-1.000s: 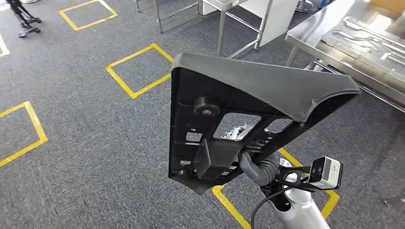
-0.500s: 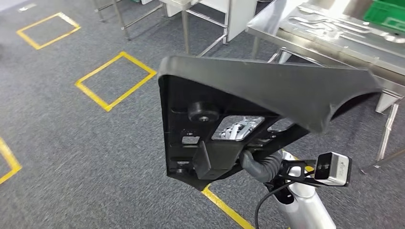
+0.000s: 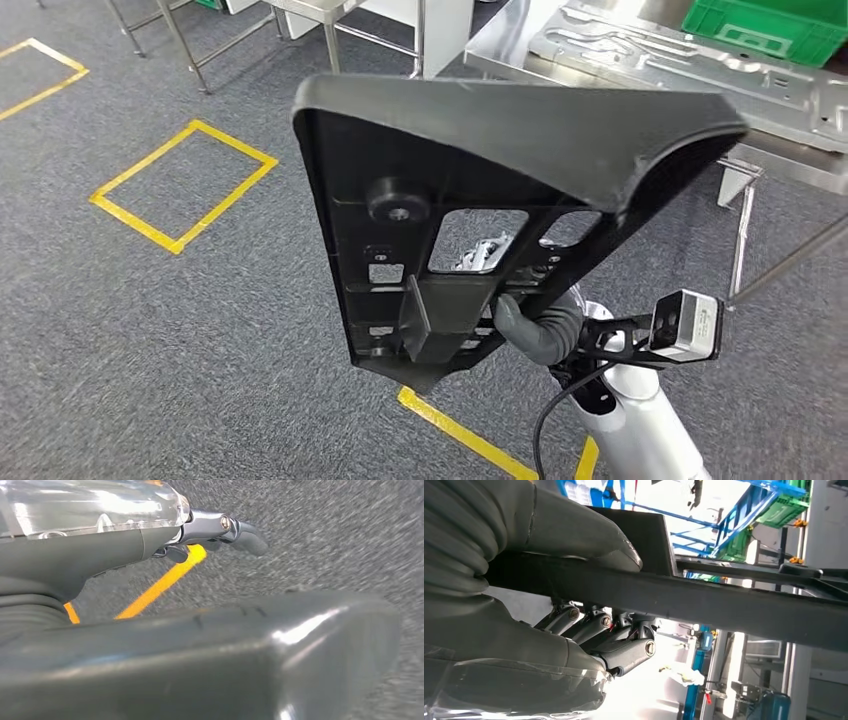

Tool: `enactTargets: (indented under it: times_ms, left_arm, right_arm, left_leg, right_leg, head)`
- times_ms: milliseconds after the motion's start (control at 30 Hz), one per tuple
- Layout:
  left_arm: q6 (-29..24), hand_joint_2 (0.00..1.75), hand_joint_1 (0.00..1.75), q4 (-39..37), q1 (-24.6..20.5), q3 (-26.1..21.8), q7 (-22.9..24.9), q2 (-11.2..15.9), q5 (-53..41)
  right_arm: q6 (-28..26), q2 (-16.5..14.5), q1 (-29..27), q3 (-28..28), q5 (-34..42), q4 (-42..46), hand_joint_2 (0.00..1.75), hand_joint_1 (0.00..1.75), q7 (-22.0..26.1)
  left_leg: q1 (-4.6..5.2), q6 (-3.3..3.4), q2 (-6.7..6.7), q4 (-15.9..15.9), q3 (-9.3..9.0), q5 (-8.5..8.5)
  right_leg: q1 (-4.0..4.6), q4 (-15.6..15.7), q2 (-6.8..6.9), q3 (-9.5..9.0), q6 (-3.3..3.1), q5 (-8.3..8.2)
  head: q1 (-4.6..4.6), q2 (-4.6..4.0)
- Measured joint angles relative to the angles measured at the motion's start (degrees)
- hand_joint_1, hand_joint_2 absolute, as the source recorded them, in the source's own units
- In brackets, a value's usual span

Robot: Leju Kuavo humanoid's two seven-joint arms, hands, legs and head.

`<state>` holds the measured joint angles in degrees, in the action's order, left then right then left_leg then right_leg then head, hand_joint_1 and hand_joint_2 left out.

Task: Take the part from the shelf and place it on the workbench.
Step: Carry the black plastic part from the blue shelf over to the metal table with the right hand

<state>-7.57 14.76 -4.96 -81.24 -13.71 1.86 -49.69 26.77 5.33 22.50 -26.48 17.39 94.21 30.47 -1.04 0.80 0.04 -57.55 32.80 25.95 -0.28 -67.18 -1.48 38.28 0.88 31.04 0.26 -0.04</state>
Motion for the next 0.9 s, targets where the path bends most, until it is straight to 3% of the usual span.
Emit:
enactTargets:
  times_ms: [67,100,133,233,300,367,433,533,567,600,633,667,733,800,867,900]
  left_arm:
    - [-1.1,0.0,0.0,-0.04,0.26,-0.01,1.45,-0.27,-0.08]
    - [-1.64,0.0,0.0,-0.07,0.34,-0.02,2.1,-0.4,-0.08]
    - [-1.98,0.0,0.0,-0.1,0.38,-0.03,2.49,-0.51,-0.08]
    - [-1.68,0.0,0.0,-0.16,0.38,-0.05,1.56,-0.72,0.21]
    - [-0.67,0.0,0.0,-0.16,0.35,-0.06,-0.31,-0.61,0.73]
    - [0.29,0.0,0.0,-0.15,0.21,-0.07,-2.14,-0.21,1.08]
    - [1.0,0.0,0.0,-0.14,0.06,-0.07,-3.28,0.46,1.13]
    - [1.55,0.0,0.0,-0.07,0.24,-0.07,-3.78,1.75,1.03]
    - [1.63,0.0,0.0,-0.03,0.4,-0.07,-3.79,2.15,0.96]
    - [1.69,0.0,0.0,-0.01,0.53,-0.07,-3.77,2.43,0.84]
    - [1.73,0.0,0.0,0.01,0.63,-0.07,-3.74,2.66,0.73]
    - [1.75,0.0,0.0,0.03,0.67,-0.07,-3.72,2.88,0.63]
    - [1.77,0.0,0.0,0.04,0.66,-0.06,-3.71,3.25,0.51]
    - [1.77,0.0,0.0,0.05,0.64,-0.05,-3.67,3.53,0.49]
    - [1.78,0.0,0.0,0.06,0.62,-0.05,-3.62,3.63,0.49]
    - [1.79,0.0,0.0,0.07,0.56,-0.05,-3.61,3.66,0.49]
  right_arm:
    - [-0.16,0.05,0.26,-0.62,0.16,-0.21,1.75,1.66,-0.28]
    - [-0.27,0.13,0.36,-0.88,0.24,-0.34,1.75,1.66,-0.33]
    - [-0.43,0.2,0.56,-1.09,0.34,-0.45,1.75,1.66,-0.32]
    - [-1.28,0.28,1.82,-1.69,0.64,-0.72,1.75,1.66,0.04]
    - [-1.79,0.22,2.56,-2.12,0.63,-0.92,1.75,1.66,0.9]
    - [-2.02,0.03,2.76,-2.47,0.34,-1.11,1.75,1.66,1.79]
    - [-2.11,-0.4,2.84,-2.73,-0.03,-1.15,1.75,1.66,2.28]
    - [-2.43,-1.07,2.43,-2.94,-0.3,-1.07,1.75,1.66,2.72]
    - [-2.6,-1.14,1.99,-2.93,-0.39,-1.05,1.75,1.66,2.83]
    - [-2.73,-1.14,1.52,-2.89,-0.47,-1.03,1.75,1.66,2.91]
    - [-2.83,-1.14,1.12,-2.85,-0.51,-1.03,1.75,1.66,2.97]
    - [-2.88,-1.14,0.87,-2.79,-0.54,-0.99,1.75,1.66,2.99]
    - [-2.87,-1.14,0.7,-2.68,-0.54,-0.8,1.75,1.66,3.04]
    - [-2.85,-1.15,0.57,-2.57,-0.55,-0.59,1.75,1.66,3.1]
    - [-2.85,-1.15,0.35,-2.44,-0.56,-0.53,1.75,1.66,3.14]
    - [-2.85,-1.14,0.25,-2.33,-0.56,-0.46,1.75,1.66,3.16]
  left_leg:
    - [0.16,0.16,1.22,-0.05,0.07,0.08]
    - [0.2,0.18,1.84,-0.09,0.07,0.15]
    - [0.25,0.14,2.43,-0.14,0.02,0.23]
    - [0.55,-0.23,3.92,-0.28,-0.33,0.58]
    - [0.78,-0.76,4.78,-0.28,-0.52,0.76]
    - [0.87,-1.38,5.62,-0.15,-0.74,0.88]
    - [0.72,-2.0,4.36,-1.69,-0.39,2.24]
    - [0.4,-2.69,0.84,-12.02,4.19,7.6]
    - [0.38,-2.83,0.5,-15.3,5.84,8.66]
    - [0.36,-2.9,0.39,-16.77,6.7,8.61]
    - [0.32,-2.92,0.31,-15.84,6.43,7.36]
    - [0.24,-2.89,0.03,-12.69,5.11,5.25]
    - [0.0,-2.66,-1.84,-4.62,1.53,1.67]
    - [-0.01,-2.14,-3.22,-0.81,-0.22,0.87]
    - [0.09,-1.4,-2.56,-0.54,-0.37,0.9]
    - [0.06,-0.99,-2.02,-0.34,-0.45,0.74]
  right_leg:
    - [-0.09,-6.4,0.97,3.22,0.14,2.28]
    - [-0.11,-7.06,1.15,3.61,0.14,1.9]
    - [-0.1,-5.41,1.4,2.8,0.06,0.48]
    - [0.39,5.81,3.81,-2.96,-0.72,-4.29]
    - [0.84,8.75,4.48,-4.29,-1.2,-4.72]
    - [0.74,8.96,3.28,-4.26,-1.64,-5.02]
    - [0.32,9.44,2.29,-4.52,-2.22,-5.39]
    - [0.07,9.64,0.69,-4.6,-2.7,-5.62]
    - [0.09,9.6,0.05,-4.57,-2.71,-5.63]
    - [0.09,9.54,-0.6,-4.55,-2.71,-5.63]
    - [0.08,9.45,-1.26,-4.55,-2.69,-5.61]
    - [0.05,9.29,-1.93,-4.57,-2.62,-5.57]
    - [0.02,8.81,-3.24,-4.4,-2.27,-5.39]
    - [-0.01,8.55,-4.37,-3.96,-1.67,-5.41]
    - [-0.07,8.68,-5.25,-3.63,-0.97,-5.63]
    - [-0.04,8.47,-4.77,-3.5,-0.67,-5.47]
  head:
    - [0.04,0.0]
    - [0.04,0.0]
    - [0.05,0.0]
    - [0.04,0.0]
    - [0.03,0.0]
    - [0.02,0.0]
    - [-0.04,0.0]
    - [-0.2,0.0]
    - [-0.21,0.0]
    - [-0.21,0.0]
    - [-0.21,0.0]
    - [-0.21,0.0]
    - [-0.21,0.0]
    - [-0.21,0.0]
    - [-0.21,0.0]
    - [-0.18,0.0]
